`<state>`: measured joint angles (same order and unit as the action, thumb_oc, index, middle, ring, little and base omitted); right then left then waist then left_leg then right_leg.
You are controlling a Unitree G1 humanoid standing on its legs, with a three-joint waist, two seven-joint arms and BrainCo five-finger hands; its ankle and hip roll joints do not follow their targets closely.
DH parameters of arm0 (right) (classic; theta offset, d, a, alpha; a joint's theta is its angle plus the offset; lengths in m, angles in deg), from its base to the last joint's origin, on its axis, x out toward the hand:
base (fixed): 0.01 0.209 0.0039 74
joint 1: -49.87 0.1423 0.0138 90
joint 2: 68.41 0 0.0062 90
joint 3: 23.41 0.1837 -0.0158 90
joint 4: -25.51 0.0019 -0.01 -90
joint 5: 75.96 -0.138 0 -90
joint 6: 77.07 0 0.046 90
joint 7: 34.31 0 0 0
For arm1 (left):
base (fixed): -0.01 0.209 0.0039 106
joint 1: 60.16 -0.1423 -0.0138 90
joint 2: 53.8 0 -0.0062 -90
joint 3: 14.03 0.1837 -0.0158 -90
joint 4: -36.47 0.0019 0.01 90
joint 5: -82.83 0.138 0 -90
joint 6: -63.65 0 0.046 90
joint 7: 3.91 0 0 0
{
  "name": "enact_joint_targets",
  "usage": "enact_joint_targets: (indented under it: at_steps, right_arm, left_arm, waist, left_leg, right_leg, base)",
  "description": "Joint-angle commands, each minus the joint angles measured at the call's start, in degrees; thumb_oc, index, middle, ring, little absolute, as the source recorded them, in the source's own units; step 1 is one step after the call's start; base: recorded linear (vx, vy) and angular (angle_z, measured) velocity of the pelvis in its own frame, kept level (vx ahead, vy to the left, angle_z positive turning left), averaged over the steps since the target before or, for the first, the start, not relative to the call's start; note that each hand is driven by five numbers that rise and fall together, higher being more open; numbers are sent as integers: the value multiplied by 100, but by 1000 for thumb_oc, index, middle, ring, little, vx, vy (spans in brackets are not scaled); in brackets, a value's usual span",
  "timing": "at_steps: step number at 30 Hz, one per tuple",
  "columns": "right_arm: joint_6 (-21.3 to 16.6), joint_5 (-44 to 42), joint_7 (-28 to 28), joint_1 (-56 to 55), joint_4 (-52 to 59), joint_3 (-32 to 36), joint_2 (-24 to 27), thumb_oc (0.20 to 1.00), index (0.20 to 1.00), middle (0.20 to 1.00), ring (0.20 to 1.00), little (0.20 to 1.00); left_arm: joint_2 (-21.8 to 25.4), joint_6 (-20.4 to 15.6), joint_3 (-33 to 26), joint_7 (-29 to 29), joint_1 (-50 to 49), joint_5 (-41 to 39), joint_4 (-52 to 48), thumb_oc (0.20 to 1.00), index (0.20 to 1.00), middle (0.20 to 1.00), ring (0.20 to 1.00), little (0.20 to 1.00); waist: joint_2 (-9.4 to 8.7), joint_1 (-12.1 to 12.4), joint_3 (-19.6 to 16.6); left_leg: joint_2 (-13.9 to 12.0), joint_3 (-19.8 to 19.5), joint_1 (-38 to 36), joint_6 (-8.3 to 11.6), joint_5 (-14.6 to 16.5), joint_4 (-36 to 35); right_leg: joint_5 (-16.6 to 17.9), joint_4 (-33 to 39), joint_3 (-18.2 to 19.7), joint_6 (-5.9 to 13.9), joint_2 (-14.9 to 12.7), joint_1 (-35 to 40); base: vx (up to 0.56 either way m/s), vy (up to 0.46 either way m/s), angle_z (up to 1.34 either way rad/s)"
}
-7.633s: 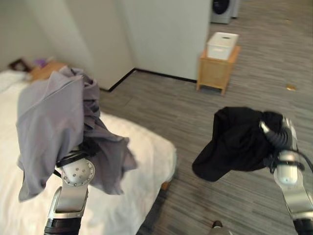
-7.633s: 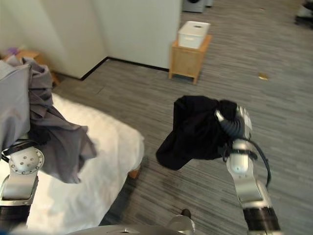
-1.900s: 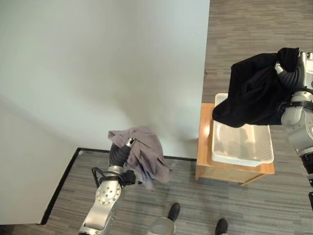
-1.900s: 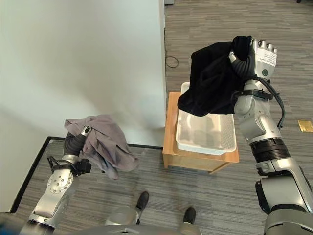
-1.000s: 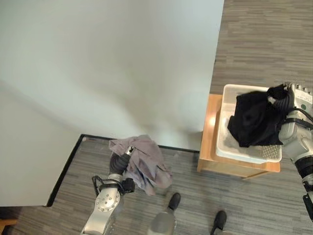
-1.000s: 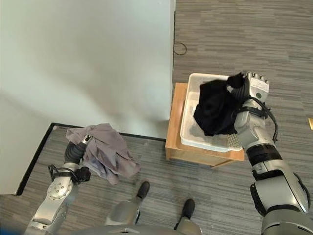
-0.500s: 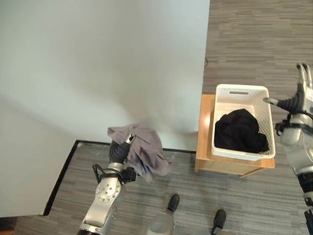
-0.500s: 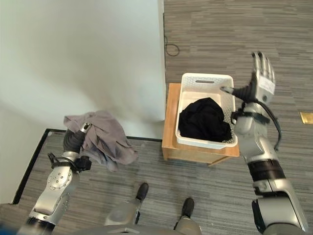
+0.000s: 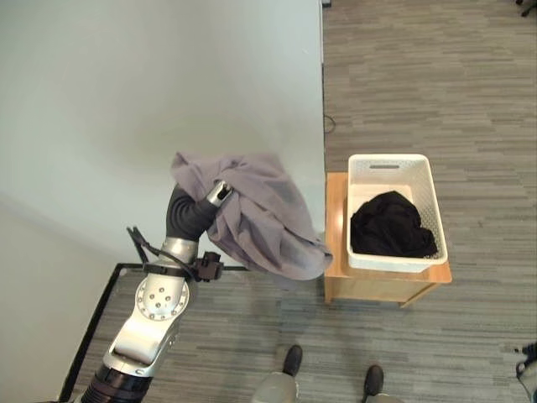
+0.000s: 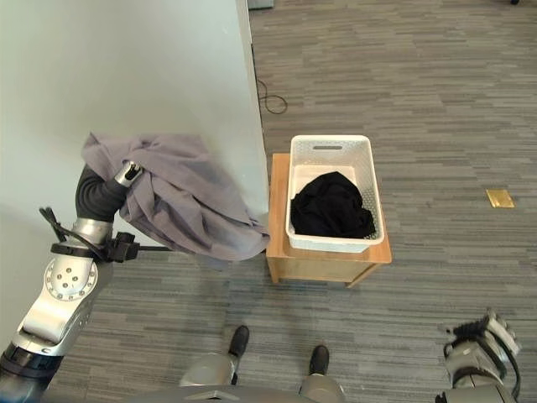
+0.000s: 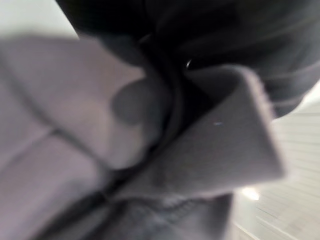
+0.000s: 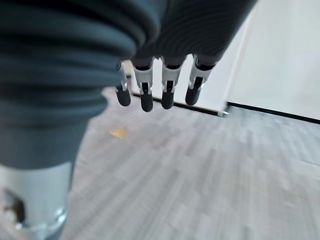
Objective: Pick up bed clothes into laundry basket.
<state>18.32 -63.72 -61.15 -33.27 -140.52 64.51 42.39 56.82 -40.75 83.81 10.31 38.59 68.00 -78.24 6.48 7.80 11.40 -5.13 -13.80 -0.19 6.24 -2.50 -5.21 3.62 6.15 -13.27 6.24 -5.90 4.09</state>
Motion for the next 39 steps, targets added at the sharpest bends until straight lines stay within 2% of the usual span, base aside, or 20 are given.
enact_joint_targets:
  at_steps: [1, 5, 11, 12, 14, 16, 17, 18, 19, 20, 22, 24, 25, 26, 27, 28, 30, 31, 35, 39]
  right_arm:
    - [-86, -372, 106, 24, 94, -151, -123, 1000, 1000, 1000, 1000, 1000]
    - [-105, -443, 169, -232, 134, -347, -625, 1000, 1000, 1000, 1000, 1000]
    - [-127, -458, 289, -326, 38, -602, -1062, 1000, 1000, 1000, 1000, 1000]
    - [-100, -486, 362, -252, -29, -771, -1236, 1000, 1000, 1000, 1000, 1000]
    - [-85, -464, 415, -205, -34, -910, -1325, 1000, 1000, 1000, 1000, 1000]
    - [-84, -498, 443, -126, 4, -1017, -1411, 1000, 1000, 1000, 1000, 1000]
    - [-82, -500, 443, -119, 3, -1009, -1424, 1000, 1000, 1000, 1000, 1000]
    - [-55, -306, 493, -88, 56, -1259, -1480, 1000, 1000, 1000, 1000, 1000]
    - [-27, -131, 520, -81, 70, -1426, -1516, 1000, 1000, 1000, 1000, 1000]
    - [-23, -124, 522, -72, 69, -1421, -1532, 1000, 1000, 1000, 1000, 1000]
    - [49, 115, 579, 52, 88, -1708, -1583, 1000, 1000, 1000, 1000, 1000]
    - [16, 234, 630, 181, 134, -1930, -1560, 1000, 1000, 1000, 1000, 1000]
    - [0, 219, 617, 312, 135, -2007, -1525, 1000, 1000, 1000, 1000, 1000]
    - [-113, 100, 667, 390, 228, -2031, -1509, 1000, 1000, 1000, 1000, 1000]
    - [-116, 94, 668, 395, 227, -2010, -1519, 1000, 1000, 1000, 1000, 1000]
    - [-144, -24, 645, 408, 229, -2004, -1516, 1000, 1000, 1000, 1000, 1000]
    - [-197, -258, 647, 343, 225, -1991, -1591, 1000, 1000, 1000, 1000, 1000]
    - [-213, -317, 640, 326, 221, -2004, -1615, 1000, 1000, 1000, 1000, 1000]
    - [-293, -545, 691, 394, 117, -1931, -1385, 1000, 1000, 1000, 1000, 1000]
    - [-339, -617, 723, 449, 182, -1964, -1377, 1000, 1000, 1000, 1000, 1000]
  left_arm:
    - [56, -494, 92, 53, 889, 204, -270, 200, 200, 200, 200, 200]
    - [-170, -348, 741, 231, 2184, 504, 158, 200, 200, 200, 200, 200]
    - [-427, -145, 1536, 445, 3376, 1308, 952, 200, 200, 200, 200, 200]
    - [-483, -21, 1820, 571, 3892, 1621, 1459, 200, 200, 200, 200, 200]
    - [-482, 109, 2117, 573, 4271, 1805, 1984, 200, 200, 200, 200, 200]
    - [-411, 234, 2328, 638, 4636, 1992, 2467, 200, 200, 200, 200, 200]
    - [-418, 224, 2355, 652, 4670, 1996, 2502, 200, 200, 200, 200, 200]
    - [-276, 343, 2640, 662, 5039, 2276, 2956, 200, 200, 200, 200, 200]
    - [-204, 381, 2815, 676, 5263, 2415, 3155, 200, 200, 200, 200, 200]
    - [-209, 369, 2843, 691, 5294, 2418, 3191, 200, 200, 200, 200, 200]
    - [-62, 486, 3107, 839, 5729, 2680, 3505, 200, 200, 200, 200, 200]
    - [40, 594, 3492, 973, 6356, 3096, 3841, 200, 200, 200, 200, 200]
    - [-23, 664, 3703, 1024, 6666, 3253, 4049, 200, 200, 200, 200, 200]
    - [-233, 687, 4045, 1009, 7105, 3532, 4364, 200, 200, 200, 200, 200]
    - [-271, 676, 4083, 1030, 7151, 3534, 4418, 200, 200, 200, 200, 200]
    - [-449, 713, 4181, 1056, 7299, 3576, 4580, 200, 200, 200, 200, 200]
    - [-839, 812, 4459, 966, 7509, 3701, 5104, 200, 200, 200, 200, 200]
    - [-892, 811, 4488, 943, 7550, 3709, 5176, 200, 200, 200, 200, 200]
    - [-832, 795, 4587, 908, 7616, 3795, 5310, 200, 200, 200, 200, 200]
    - [-782, 847, 4744, 897, 7769, 3908, 5478, 200, 200, 200, 200, 200]
  waist:
    - [-106, -52, -455]
    - [-64, -255, -479]
    - [-44, -489, -349]
    - [-75, -592, -253]
    - [-99, -652, -216]
    - [-161, -570, -199]
    - [-185, -559, -204]
    - [-197, -441, -212]
    - [-180, -395, -219]
    - [-197, -385, -220]
    - [-147, -252, -224]
    - [-143, -114, -207]
    - [-139, -79, -144]
    - [-70, -158, -180]
    - [-76, -135, -164]
    - [-53, -175, -195]
    - [-132, -318, -315]
    - [-152, -339, -332]
    - [-294, -349, -354]
    - [-330, -349, -359]
  left_leg:
    - [-549, 589, 275, 382, -209, 21]
    - [-653, 678, 202, 419, -314, 21]
    - [-825, 866, 205, 457, -482, 240]
    - [-771, 829, 321, 376, -357, 634]
    - [-655, 757, 397, 290, -201, 854]
    - [-117, 416, 561, 73, 207, 886]
    - [-93, 422, 581, 52, 244, 923]
    - [499, -70, 683, -95, 435, 747]
    - [673, -261, 706, -154, 425, 576]
    - [669, -256, 692, -160, 417, 543]
    - [920, -605, 845, -253, 136, 216]
    - [1289, -918, 1136, -341, 103, 61]
    - [1366, -942, 1309, -327, 27, 62]
    - [1218, -790, 1246, -322, -33, 21]
    - [1210, -788, 1240, -317, -29, 21]
    - [1122, -755, 1183, -296, -175, 21]
    - [1033, -732, 1024, -240, -220, 21]
    - [1001, -726, 997, -236, -281, 21]
    - [940, -641, 812, -281, -156, 21]
    - [942, -596, 792, -326, -108, 21]
  right_leg:
    - [-773, -115, -132, -36, -32, 309]
    - [-784, -115, -88, -46, -12, 334]
    - [-761, -115, -42, -71, -18, 338]
    - [-689, -115, 49, -82, -28, 291]
    - [-628, -115, 158, -59, -45, 214]
    - [-554, -115, 326, -51, -51, 57]
    - [-570, -115, 330, -38, -73, 53]
    - [-459, -115, 604, -19, 45, -118]
    - [-441, -115, 737, -10, 122, -182]
    - [-449, -115, 745, -9, 120, -186]
    - [-355, -115, 998, -14, 271, -320]
    - [-474, -115, 1238, -83, 460, -351]
    - [-530, -115, 1344, -100, 538, -332]
    - [-572, -115, 1353, -83, 619, -321]
    - [-568, -115, 1355, -86, 628, -317]
    - [-590, -115, 1337, -97, 642, -305]
    - [-645, -115, 1247, -138, 631, -265]
    - [-605, -115, 1245, -134, 628, -259]
    - [-709, -115, 1271, -147, 609, -109]
    - [-714, -115, 1304, -118, 566, -101]
  base:
    - [0, 0, 0]
    - [4, -30, 9]
    - [-2, -19, -10]
    - [-3, -54, -12]
    - [7, -44, -25]
    - [3, -36, -44]
    - [48, -75, -63]
    - [91, -60, -49]
    - [87, -68, -76]
    - [95, -8, -65]
    - [72, 13, -80]
    - [77, -20, -104]
    - [43, 40, -80]
    - [32, 54, -50]
    - [19, 90, 1]
    - [34, 72, 2]
    - [136, 106, -2]
    - [145, 48, 2]
    - [107, 21, 1]
    - [54, 54, -7]
